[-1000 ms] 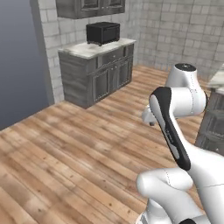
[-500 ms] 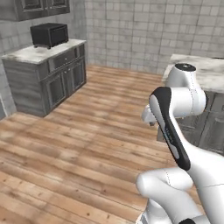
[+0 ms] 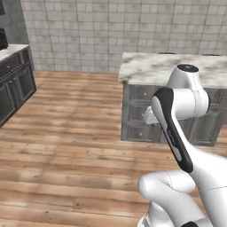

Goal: Place the two vegetables and bowl onto the tray for setting up a vegetable dip station.

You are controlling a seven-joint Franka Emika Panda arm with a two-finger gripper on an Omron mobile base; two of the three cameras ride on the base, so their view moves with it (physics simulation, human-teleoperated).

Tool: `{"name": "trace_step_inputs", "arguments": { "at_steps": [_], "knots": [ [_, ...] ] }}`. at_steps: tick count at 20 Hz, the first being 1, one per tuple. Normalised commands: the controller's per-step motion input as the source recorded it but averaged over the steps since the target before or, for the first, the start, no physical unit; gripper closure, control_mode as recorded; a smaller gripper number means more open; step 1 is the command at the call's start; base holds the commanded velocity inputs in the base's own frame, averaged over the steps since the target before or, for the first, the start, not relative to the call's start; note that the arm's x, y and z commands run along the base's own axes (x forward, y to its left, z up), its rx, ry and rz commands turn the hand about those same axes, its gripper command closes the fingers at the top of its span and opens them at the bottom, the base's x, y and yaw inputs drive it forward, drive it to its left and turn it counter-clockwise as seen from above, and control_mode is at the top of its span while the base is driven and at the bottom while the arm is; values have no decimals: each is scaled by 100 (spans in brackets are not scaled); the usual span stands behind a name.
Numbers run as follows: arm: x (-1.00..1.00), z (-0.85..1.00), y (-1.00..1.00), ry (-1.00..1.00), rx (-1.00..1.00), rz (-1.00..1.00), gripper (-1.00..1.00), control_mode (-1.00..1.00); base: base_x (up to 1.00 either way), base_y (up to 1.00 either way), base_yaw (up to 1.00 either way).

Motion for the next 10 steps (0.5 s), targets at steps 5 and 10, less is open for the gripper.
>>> {"name": "trace_step_inputs", "arguments": {
  "at_steps": [5, 10],
  "knots": [
    [0, 0, 0, 0, 0, 0, -100, 100, 0, -35, -49],
    [0, 0, 0, 0, 0, 0, -100, 100, 0, -30, -51]
  ]
}}
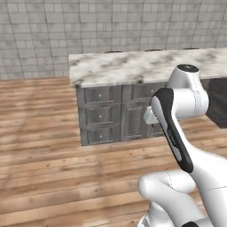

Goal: Place the two vegetables and bowl onto the tray for setting up a vegetable dip station.

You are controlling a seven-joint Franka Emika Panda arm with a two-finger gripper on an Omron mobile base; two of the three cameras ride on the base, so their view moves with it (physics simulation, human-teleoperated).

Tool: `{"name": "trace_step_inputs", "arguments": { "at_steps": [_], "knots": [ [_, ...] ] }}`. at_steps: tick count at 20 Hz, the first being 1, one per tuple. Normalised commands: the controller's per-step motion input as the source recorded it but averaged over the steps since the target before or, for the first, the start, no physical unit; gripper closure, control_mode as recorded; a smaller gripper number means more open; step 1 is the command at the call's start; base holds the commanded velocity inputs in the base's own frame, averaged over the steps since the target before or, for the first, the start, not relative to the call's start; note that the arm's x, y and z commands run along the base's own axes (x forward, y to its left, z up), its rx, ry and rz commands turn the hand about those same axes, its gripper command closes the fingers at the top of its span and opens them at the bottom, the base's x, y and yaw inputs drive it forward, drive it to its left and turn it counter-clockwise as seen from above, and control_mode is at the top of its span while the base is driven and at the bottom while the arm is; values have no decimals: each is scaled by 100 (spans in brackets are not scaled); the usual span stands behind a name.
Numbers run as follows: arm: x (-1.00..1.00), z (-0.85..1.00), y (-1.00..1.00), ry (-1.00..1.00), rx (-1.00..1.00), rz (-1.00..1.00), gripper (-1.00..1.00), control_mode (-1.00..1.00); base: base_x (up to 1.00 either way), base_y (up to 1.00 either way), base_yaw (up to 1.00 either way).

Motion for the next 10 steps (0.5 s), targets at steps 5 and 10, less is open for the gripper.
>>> {"name": "trace_step_inputs", "arguments": {
  "at_steps": [5, 10],
  "knots": [
    [0, 0, 0, 0, 0, 0, -100, 100, 0, -20, -53],
    [0, 0, 0, 0, 0, 0, -100, 100, 0, -14, -54]
  ]
}}
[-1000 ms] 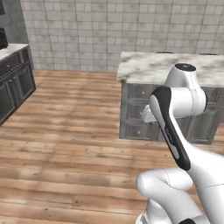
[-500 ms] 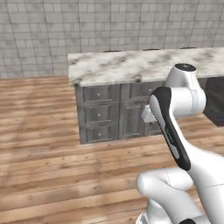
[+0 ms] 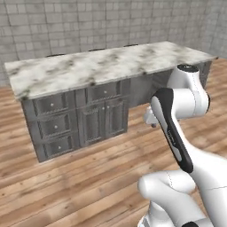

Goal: Place the two vegetables and bowl onto the tray for setting up a vegetable dip station.

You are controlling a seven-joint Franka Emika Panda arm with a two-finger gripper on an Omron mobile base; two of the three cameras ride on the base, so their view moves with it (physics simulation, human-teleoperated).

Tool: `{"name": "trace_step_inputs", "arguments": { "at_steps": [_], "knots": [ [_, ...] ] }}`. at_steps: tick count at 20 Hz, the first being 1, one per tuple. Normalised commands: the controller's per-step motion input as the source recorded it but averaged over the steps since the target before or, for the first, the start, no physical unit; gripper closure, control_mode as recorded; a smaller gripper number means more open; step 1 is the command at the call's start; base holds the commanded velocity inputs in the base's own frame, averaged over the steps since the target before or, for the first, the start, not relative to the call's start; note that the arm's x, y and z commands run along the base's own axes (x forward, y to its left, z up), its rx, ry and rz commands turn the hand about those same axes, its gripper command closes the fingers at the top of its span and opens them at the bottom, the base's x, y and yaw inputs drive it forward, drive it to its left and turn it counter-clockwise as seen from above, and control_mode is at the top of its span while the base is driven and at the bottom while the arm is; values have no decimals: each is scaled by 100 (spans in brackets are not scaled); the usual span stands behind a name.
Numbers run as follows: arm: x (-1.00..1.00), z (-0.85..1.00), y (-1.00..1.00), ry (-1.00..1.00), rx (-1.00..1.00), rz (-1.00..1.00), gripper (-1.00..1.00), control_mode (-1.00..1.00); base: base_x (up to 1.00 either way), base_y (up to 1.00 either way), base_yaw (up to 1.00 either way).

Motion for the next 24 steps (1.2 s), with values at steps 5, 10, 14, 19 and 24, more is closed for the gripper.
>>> {"name": "trace_step_inputs", "arguments": {
  "at_steps": [5, 10, 14, 19, 24],
  "knots": [
    [0, 0, 0, 0, 0, 0, -100, 100, 0, -8, -55],
    [0, 0, 0, 0, 0, 0, -100, 100, 0, -5, -56],
    [0, 0, 0, 0, 0, 0, -100, 100, 1, -5, -54],
    [0, 0, 0, 0, 0, 0, -100, 100, 3, 0, -55],
    [0, 0, 0, 0, 0, 0, -100, 100, 4, 0, -53]
  ]
}}
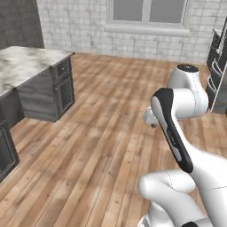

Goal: Place the two vegetables and bowl onto the tray for setting up a vegetable dip station.

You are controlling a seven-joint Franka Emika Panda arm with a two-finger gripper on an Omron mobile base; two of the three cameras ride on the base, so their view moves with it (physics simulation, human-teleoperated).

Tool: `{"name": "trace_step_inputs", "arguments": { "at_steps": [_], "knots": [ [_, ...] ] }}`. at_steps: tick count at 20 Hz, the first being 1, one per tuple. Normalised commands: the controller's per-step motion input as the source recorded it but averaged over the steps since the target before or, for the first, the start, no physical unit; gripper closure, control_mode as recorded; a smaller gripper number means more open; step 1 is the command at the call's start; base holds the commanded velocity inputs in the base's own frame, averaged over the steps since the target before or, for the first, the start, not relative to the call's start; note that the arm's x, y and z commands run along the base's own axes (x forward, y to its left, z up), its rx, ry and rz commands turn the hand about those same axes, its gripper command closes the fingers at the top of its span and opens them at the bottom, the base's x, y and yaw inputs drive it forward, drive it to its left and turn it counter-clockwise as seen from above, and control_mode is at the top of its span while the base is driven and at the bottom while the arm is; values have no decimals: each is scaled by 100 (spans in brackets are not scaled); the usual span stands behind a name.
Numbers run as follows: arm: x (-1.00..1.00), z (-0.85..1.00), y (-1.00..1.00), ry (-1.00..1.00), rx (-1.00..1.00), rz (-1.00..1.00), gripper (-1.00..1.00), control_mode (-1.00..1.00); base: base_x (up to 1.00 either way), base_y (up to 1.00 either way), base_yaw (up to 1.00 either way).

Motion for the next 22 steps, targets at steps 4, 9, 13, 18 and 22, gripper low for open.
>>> {"name": "trace_step_inputs", "arguments": {
  "at_steps": [4, 9, 13, 18, 22],
  "knots": [
    [0, 0, 0, 0, 0, 0, -100, 100, 7, 0, -52],
    [0, 0, 0, 0, 0, 0, -100, 100, 9, 0, -53],
    [0, 0, 0, 0, 0, 0, -100, 100, 13, 0, -53],
    [0, 0, 0, 0, 0, 0, -100, 100, 18, 1, -51],
    [0, 0, 0, 0, 0, 0, -100, 100, 47, 32, -36]
  ]
}}
